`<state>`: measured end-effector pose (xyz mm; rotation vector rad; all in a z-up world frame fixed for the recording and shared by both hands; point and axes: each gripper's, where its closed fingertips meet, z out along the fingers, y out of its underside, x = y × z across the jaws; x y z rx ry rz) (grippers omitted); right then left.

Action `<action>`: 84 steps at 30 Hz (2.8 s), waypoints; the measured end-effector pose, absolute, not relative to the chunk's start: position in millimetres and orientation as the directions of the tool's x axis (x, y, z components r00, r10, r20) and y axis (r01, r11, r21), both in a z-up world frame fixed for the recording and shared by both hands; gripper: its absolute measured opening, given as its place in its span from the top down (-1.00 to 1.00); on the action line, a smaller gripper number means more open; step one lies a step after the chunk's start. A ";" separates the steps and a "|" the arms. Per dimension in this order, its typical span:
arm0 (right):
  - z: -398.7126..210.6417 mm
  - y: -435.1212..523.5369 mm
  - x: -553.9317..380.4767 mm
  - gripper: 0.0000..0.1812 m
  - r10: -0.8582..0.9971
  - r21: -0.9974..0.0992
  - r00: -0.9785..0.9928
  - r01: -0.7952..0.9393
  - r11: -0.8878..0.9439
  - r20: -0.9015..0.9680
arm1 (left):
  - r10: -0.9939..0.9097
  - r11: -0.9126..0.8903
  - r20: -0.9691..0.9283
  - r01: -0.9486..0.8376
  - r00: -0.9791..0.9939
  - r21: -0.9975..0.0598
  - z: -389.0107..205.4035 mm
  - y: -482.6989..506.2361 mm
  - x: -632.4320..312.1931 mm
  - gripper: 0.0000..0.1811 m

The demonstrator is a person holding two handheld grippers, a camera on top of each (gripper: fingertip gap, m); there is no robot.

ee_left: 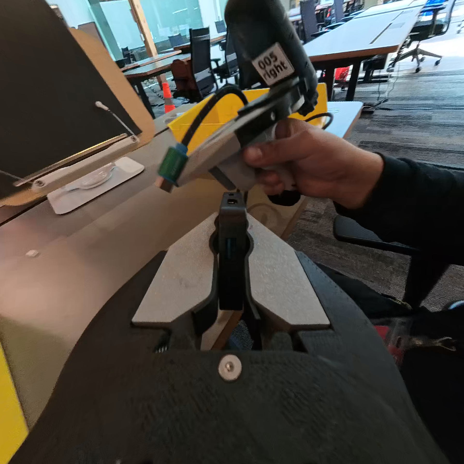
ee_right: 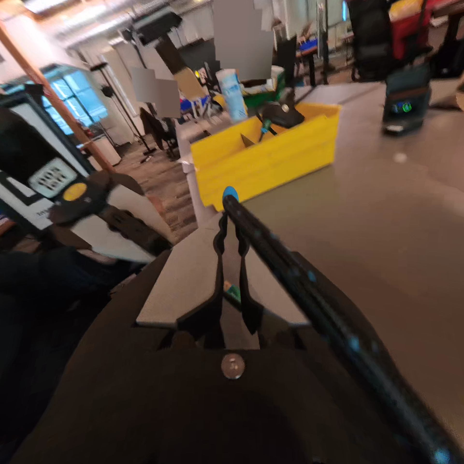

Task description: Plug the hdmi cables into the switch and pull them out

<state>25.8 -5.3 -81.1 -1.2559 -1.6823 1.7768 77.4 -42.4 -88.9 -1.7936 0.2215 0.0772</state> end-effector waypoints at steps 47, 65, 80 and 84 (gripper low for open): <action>-212.3 38.6 22.1 0.92 0.925 -0.641 -0.380 0.709 0.294 0.004 | 0.199 0.314 -0.189 -0.246 0.961 -0.917 80.3 -194.6 -3.0 0.87; 63.9 40.2 123.9 0.93 0.901 -0.923 -0.360 0.200 0.328 0.242 | 0.219 0.390 -0.171 -0.247 0.960 -0.887 98.3 -220.4 -5.9 0.87; -12.4 166.6 211.5 0.93 0.984 -0.756 -0.137 0.630 0.177 0.116 | 0.234 0.432 -0.151 -0.242 0.960 -0.869 107.8 -232.8 -5.2 0.87; -104.3 211.0 200.0 0.92 0.999 -0.582 -0.044 0.812 0.049 0.023 | 0.231 0.422 -0.153 -0.240 0.961 -0.874 105.3 -229.8 -4.5 0.87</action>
